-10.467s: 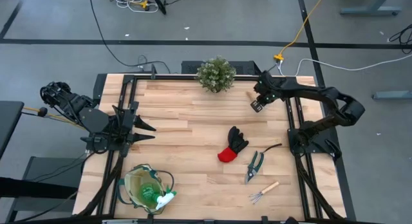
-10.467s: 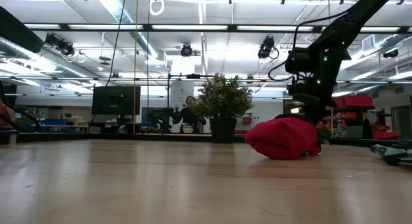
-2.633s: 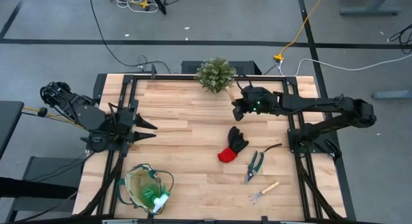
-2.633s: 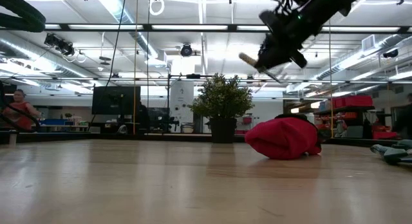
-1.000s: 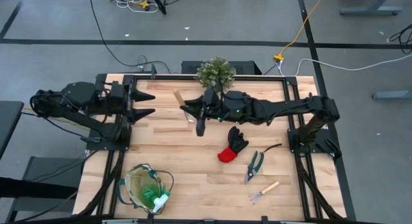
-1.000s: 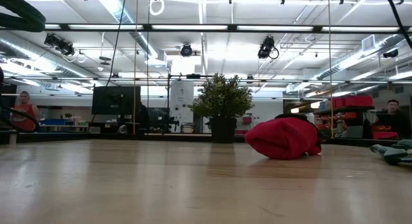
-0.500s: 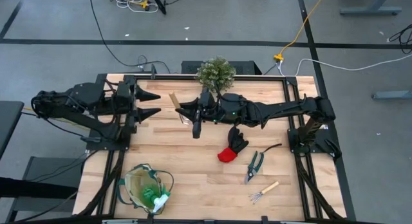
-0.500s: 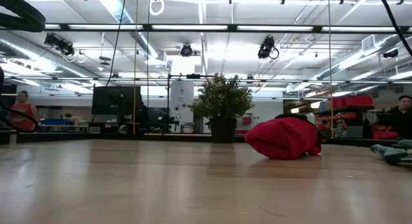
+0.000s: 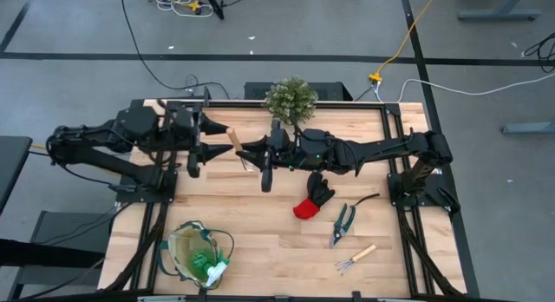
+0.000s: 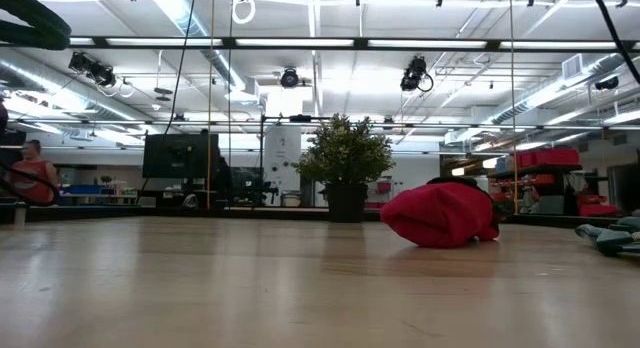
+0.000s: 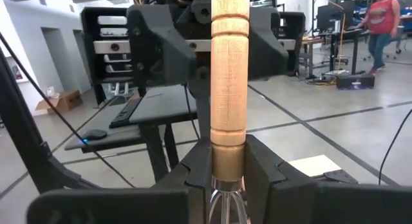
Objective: Pick & Place Garden tools in Gardening bag
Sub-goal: Put the brown hand rake into the gardening bag
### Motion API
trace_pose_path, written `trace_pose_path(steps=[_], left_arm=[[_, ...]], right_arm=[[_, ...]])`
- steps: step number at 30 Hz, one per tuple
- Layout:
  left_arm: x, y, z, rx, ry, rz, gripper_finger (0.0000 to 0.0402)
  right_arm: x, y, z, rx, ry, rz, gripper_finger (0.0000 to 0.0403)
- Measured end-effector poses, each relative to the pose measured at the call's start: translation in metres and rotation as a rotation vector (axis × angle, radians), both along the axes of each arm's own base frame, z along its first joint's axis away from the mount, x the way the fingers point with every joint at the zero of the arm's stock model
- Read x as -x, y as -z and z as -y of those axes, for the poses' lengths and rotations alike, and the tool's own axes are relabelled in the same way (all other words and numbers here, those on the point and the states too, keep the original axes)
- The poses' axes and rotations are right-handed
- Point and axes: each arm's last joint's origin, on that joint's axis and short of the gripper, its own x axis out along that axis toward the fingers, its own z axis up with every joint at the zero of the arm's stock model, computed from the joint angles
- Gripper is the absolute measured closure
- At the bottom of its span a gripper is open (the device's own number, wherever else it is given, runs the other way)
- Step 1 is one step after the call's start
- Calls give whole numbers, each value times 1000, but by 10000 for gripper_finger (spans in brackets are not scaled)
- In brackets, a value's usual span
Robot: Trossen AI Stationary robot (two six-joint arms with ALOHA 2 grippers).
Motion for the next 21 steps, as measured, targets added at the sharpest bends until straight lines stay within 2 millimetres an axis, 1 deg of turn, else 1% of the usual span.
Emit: trace_pose_path(steps=[6,13,17,21], left_arm=[[-17,2,-1,6,54,18,168],[-13,-5,-5,-10,35,81,172],[-9,-8,-5,-18,33,95,189],[-13,-6,-5,-11,57,80,210]], right_arm=[[0,0,0,0,0,2,351],[0,0,1,0,24,-4,351],[0,0,1,7,28,-5,351],[0,0,1,13,28,-3,351]])
